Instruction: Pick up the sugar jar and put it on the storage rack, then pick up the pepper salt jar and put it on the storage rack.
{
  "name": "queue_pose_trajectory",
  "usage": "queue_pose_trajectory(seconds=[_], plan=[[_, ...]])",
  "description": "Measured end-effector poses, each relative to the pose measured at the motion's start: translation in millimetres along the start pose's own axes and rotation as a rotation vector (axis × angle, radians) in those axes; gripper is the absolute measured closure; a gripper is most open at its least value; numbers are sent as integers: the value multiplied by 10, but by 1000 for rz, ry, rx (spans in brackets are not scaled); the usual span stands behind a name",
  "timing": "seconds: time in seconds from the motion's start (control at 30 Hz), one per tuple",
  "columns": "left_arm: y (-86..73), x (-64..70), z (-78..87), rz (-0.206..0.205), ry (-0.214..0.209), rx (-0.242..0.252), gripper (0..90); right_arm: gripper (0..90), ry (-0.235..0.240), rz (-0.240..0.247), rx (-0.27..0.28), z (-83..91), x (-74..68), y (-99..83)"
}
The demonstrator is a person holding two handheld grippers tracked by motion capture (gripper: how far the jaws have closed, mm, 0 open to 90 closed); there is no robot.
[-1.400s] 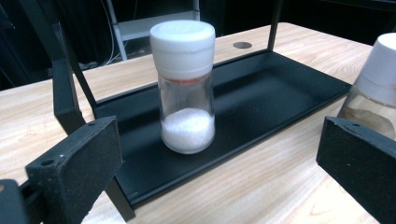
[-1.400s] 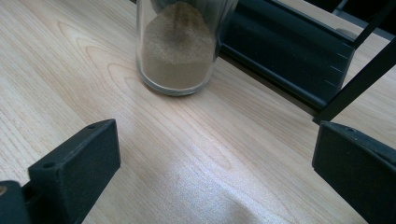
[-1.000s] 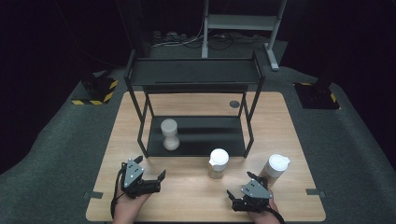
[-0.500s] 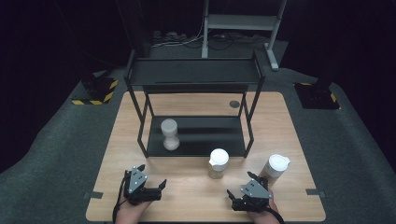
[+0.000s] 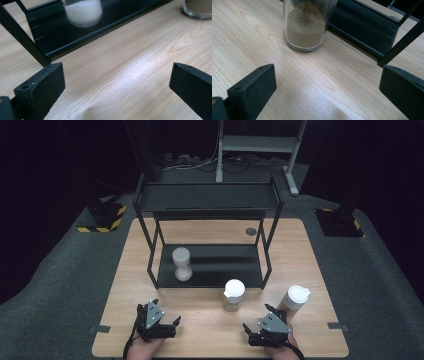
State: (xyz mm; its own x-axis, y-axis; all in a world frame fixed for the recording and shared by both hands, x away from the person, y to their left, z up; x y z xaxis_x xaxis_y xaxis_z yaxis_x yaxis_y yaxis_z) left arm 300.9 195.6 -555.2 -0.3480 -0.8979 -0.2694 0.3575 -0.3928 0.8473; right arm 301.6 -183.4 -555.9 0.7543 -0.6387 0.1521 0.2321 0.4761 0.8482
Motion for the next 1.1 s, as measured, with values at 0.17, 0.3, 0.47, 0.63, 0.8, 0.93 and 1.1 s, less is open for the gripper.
queue_pose_trajectory(seconds=[0.17,0.3,0.47,0.63,0.8,0.93,1.1], plan=[[7,40,-6,-42,4,-9,8,4,-2,2,2,2,-1,-1],[9,73,-7,-77,1,-8,9,7,0,11,14,14,-7,-5],[12,60,-15,-72,-14,-16,9,6,-10,4,30,28,-13,-7],[14,57,-23,-64,-6,-23,9,6,-10,6,35,65,-43,5],[13,64,-19,-71,-3,-21,9,6,-6,14,47,109,-64,70],[12,66,-17,-72,-3,-18,9,4,2,21,73,132,-93,125],[12,63,-16,-71,-8,-17,9,2,10,25,91,131,-126,171]])
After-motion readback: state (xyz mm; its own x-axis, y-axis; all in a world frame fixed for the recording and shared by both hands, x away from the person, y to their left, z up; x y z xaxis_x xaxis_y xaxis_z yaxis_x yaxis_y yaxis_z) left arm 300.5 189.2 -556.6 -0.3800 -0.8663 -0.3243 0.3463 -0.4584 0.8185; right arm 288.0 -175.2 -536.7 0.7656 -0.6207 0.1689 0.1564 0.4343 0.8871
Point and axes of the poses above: each handheld gripper's, and its own axes: z roughly backward along the jaws, y roughly out of its top, x roughly to its right, the point moved 1 cm from there along -z, roughly forward along the jaws, and after that the axes turned 12 degrees about y, right-handed, at the moved point
